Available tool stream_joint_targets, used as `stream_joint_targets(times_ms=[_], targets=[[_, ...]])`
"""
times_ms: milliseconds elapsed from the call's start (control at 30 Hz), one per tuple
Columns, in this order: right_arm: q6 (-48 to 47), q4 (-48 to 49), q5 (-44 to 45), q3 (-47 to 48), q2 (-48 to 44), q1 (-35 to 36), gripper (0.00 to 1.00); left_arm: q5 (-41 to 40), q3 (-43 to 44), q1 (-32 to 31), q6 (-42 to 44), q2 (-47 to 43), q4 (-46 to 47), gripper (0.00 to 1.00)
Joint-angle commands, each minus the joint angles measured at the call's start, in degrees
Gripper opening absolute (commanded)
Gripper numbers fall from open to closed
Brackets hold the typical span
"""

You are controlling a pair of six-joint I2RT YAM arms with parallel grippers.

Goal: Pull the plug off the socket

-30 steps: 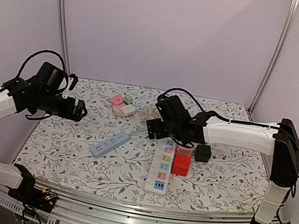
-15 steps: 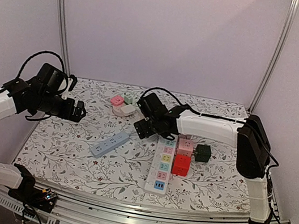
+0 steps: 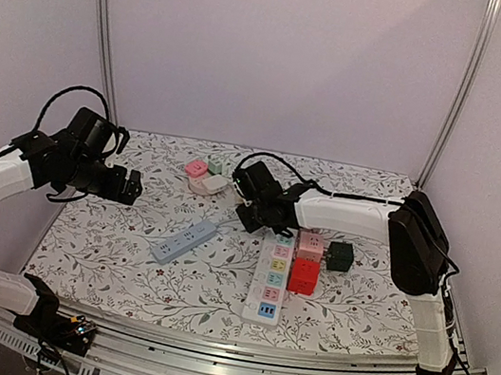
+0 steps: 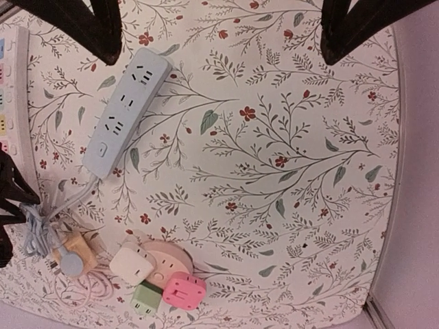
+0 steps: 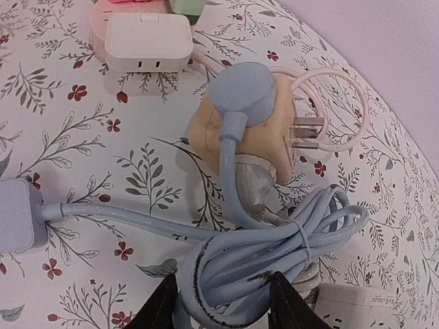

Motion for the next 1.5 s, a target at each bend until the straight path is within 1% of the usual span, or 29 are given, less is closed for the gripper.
stream_joint_targets(times_ms=[0,33,100,133,167,433,833,1033,1067,1100,1200,1233,1300,1467], targets=[[-2.1,2.9,-10.2,-2.5,-0.1,0.0,0.28,-1.2,-0.2,0.3,0.8,0.2,-0.4,0.99],[-2.5,3.2,-12.0,-3.0,-0.5,0.3,0.20,-0.8,-0.3,0.4,0.9,0.1,-0.3,0.99],[-3.1,4.5,-13.2,-4.7,-1.9,1.4,0.10,-0.7,-0.5,0.3,1.0,0.0,0.0,0.99],[-3.3,5.1,-13.1,-5.7,-2.5,2.0,0.03,-0.7,-0.5,0.3,1.1,-0.1,0.0,0.99],[-3.4,5.5,-13.0,-6.4,-3.4,2.4,0.00,-0.9,-0.6,0.3,1.0,-0.1,0.1,0.99],[0.6,8.4,-16.4,-15.4,-9.1,4.7,0.00,-2.0,-0.6,0.2,1.0,2.0,-0.1,0.99],[8.2,10.5,-18.4,-31.8,-22.8,11.7,0.00,-3.1,-0.2,0.3,0.9,4.7,-0.9,0.99],[11.0,10.5,-18.7,-35.5,-26.0,13.5,0.00,-1.6,-0.2,0.2,0.5,5.5,-0.9,0.99],[11.4,10.4,-18.6,-35.6,-26.4,13.6,0.03,-1.4,-0.2,0.2,0.5,5.6,-0.9,0.99],[11.8,10.4,-18.4,-35.5,-26.6,13.6,0.10,-1.1,-0.2,0.2,0.4,5.7,-0.9,0.99],[12.5,10.2,-16.3,-34.8,-28.4,13.6,0.51,-0.6,-0.2,0.0,0.4,5.2,-0.7,0.99],[12.7,9.8,-15.3,-34.3,-29.1,13.6,0.60,-0.7,0.0,0.1,0.2,4.8,-0.7,0.99],[12.6,8.5,-13.7,-32.6,-30.1,13.6,0.71,-0.7,0.0,0.0,0.0,3.2,0.0,0.99],[13.2,2.9,-6.6,-27.0,-29.9,13.6,0.83,1.6,-0.7,0.1,0.6,-1.9,5.8,0.99]])
